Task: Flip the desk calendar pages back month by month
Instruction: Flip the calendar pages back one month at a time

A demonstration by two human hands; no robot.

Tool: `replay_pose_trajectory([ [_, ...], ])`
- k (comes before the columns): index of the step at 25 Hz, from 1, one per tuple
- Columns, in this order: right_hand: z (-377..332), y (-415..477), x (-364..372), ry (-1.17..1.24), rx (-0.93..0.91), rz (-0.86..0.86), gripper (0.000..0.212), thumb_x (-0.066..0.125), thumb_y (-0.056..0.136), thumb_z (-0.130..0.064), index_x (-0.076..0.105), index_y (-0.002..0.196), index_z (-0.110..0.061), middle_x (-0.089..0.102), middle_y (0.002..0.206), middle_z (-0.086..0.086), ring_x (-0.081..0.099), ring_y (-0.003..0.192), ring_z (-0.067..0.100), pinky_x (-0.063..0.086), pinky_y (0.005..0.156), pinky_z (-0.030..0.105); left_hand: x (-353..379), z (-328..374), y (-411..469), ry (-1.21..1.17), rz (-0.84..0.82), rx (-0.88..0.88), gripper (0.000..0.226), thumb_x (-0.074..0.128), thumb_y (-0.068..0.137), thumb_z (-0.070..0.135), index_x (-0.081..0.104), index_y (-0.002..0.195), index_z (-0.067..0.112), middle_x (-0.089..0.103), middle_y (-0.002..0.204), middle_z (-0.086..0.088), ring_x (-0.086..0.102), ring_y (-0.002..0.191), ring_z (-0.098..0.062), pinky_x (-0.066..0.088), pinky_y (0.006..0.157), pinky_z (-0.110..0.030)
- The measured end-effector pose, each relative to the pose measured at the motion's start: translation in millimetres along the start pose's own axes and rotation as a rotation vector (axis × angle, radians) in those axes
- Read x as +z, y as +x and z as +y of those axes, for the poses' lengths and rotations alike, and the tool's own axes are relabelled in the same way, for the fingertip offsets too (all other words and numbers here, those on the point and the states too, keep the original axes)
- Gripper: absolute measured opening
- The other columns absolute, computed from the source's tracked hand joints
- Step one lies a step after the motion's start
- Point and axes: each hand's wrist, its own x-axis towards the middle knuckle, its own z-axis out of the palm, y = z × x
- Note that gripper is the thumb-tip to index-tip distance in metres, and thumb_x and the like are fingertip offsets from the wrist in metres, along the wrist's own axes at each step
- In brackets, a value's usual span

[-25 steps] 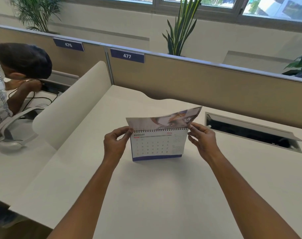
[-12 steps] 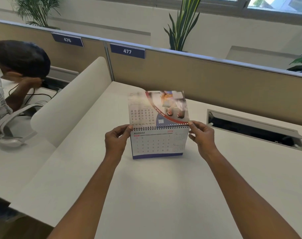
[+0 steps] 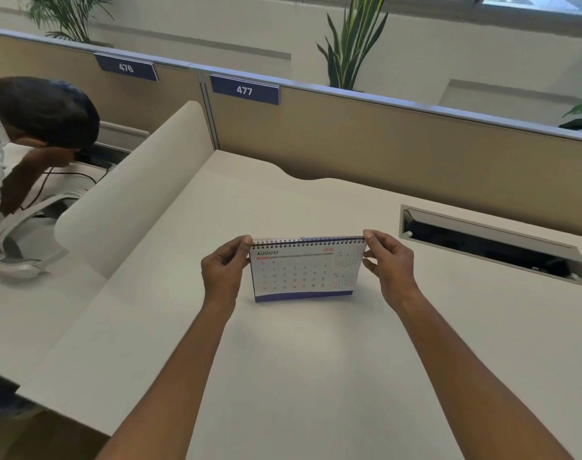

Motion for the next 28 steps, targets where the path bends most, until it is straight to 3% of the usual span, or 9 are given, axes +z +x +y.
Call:
replay_pose_trajectory([
  [3, 1, 1, -1, -0.005, 0.002, 0.006, 0.027, 0.07, 0.096, -0.029, 0.074, 0.111, -0.007, 0.076, 0.094, 0.007, 0.061, 0.087, 0.019, 0.056, 0.08, 0.034, -1, -2, 1, 0.019, -0.006, -0.002, 0.016, 0.076, 0.095, 0.019, 0.081, 0.107, 0.01, 0.083, 0.101, -0.01, 0.077, 0.099, -0.019, 0.063, 0.091, -0.036],
  [6, 3, 3, -1, -0.003, 0.0, 0.01, 0.029, 0.07, 0.096, -0.03, 0.073, 0.108, -0.004, 0.076, 0.096, 0.01, 0.062, 0.086, 0.02, 0.058, 0.077, 0.031, -2, -2, 1, 0.052, 0.014, -0.002, 0.01, 0.08, 0.092, 0.02, 0.082, 0.101, 0.015, 0.083, 0.103, -0.011, 0.077, 0.105, -0.026, 0.061, 0.096, -0.042],
  [10, 5, 2, 1, 0.001, 0.0, 0.014, 0.029, 0.069, 0.097, -0.032, 0.072, 0.099, -0.004, 0.076, 0.089, 0.009, 0.061, 0.083, 0.018, 0.058, 0.069, 0.022, 0, -3, 1, 0.081, 0.043, -0.027, 0.008, 0.081, 0.09, 0.03, 0.084, 0.083, 0.027, 0.084, 0.092, -0.002, 0.078, 0.095, -0.019, 0.063, 0.093, -0.043],
  [15, 4, -1, 5, -0.001, 0.017, 0.03, 0.031, 0.066, 0.098, -0.036, 0.07, 0.093, -0.005, 0.073, 0.091, 0.012, 0.055, 0.083, 0.022, 0.056, 0.077, 0.032, 3, -4, 4, 0.176, 0.089, -0.097, 0.03, 0.079, 0.081, 0.054, 0.08, 0.072, 0.026, 0.082, 0.088, -0.007, 0.076, 0.094, -0.025, 0.064, 0.085, -0.041],
  [19, 5, -2, 6, -0.012, 0.048, 0.027, 0.034, 0.063, 0.1, -0.039, 0.071, 0.094, -0.006, 0.074, 0.096, 0.012, 0.056, 0.086, 0.023, 0.054, 0.077, 0.034, 7, -1, 7, 0.251, 0.116, -0.155, 0.032, 0.075, 0.087, 0.049, 0.076, 0.069, 0.023, 0.082, 0.09, -0.008, 0.075, 0.101, -0.03, 0.06, 0.073, -0.031],
  [24, 21, -2, 0, -0.011, 0.111, 0.089, 0.044, 0.054, 0.102, -0.049, 0.075, 0.1, -0.01, 0.078, 0.104, 0.008, 0.065, 0.088, 0.022, 0.059, 0.078, 0.038, 3, -5, -3, 0.189, 0.155, -0.178, 0.039, 0.062, 0.099, 0.052, 0.076, 0.086, 0.018, 0.08, 0.095, -0.004, 0.075, 0.095, -0.02, 0.062, 0.078, -0.032],
  [28, 57, -5, -12, -0.061, 0.141, 0.15, 0.021, 0.063, 0.101, -0.021, 0.071, 0.107, -0.003, 0.073, 0.112, 0.013, 0.068, 0.108, 0.034, 0.059, 0.095, 0.043, -14, -33, -24, 0.191, 0.2, -0.186, 0.017, 0.064, 0.101, 0.025, 0.076, 0.089, 0.02, 0.078, 0.094, -0.002, 0.077, 0.095, -0.023, 0.062, 0.092, -0.04],
])
